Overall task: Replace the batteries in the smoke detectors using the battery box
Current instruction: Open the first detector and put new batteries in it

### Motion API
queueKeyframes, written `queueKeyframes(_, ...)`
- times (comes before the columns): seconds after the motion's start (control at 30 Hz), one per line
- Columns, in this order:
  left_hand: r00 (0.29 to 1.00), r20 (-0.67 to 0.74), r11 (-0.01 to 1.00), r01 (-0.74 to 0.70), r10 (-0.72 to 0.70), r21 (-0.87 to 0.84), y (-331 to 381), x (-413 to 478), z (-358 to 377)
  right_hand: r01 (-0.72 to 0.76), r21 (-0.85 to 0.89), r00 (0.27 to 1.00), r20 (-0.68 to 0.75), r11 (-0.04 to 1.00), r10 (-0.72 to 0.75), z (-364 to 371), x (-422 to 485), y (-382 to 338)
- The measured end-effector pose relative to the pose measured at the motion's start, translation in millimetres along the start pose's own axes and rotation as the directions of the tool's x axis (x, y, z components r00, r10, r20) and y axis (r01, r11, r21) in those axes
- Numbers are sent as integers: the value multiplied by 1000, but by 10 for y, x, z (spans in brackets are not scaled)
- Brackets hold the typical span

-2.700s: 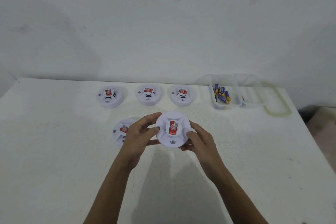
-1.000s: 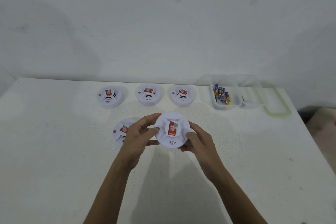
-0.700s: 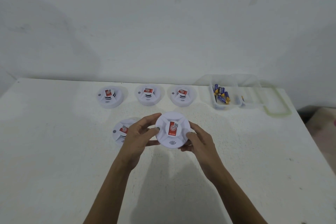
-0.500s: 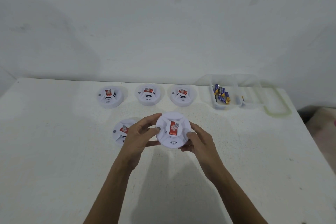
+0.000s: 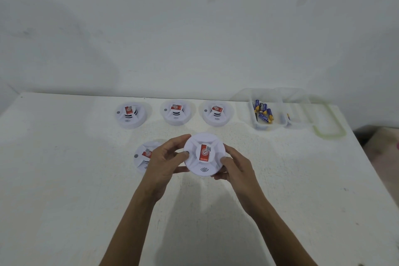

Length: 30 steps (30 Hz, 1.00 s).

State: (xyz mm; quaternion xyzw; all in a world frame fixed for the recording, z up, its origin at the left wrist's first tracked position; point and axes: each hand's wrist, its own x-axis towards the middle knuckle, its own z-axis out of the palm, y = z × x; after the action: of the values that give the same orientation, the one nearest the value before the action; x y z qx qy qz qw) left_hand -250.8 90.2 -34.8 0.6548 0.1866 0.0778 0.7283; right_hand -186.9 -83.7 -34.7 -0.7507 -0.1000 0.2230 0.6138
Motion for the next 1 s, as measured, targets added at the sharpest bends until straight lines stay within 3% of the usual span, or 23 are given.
queueKeyframes(1.0,1000,5,1000,-14,14,5,18,-3,6,-22,-6,1000,-2,1000,22,3,13,10)
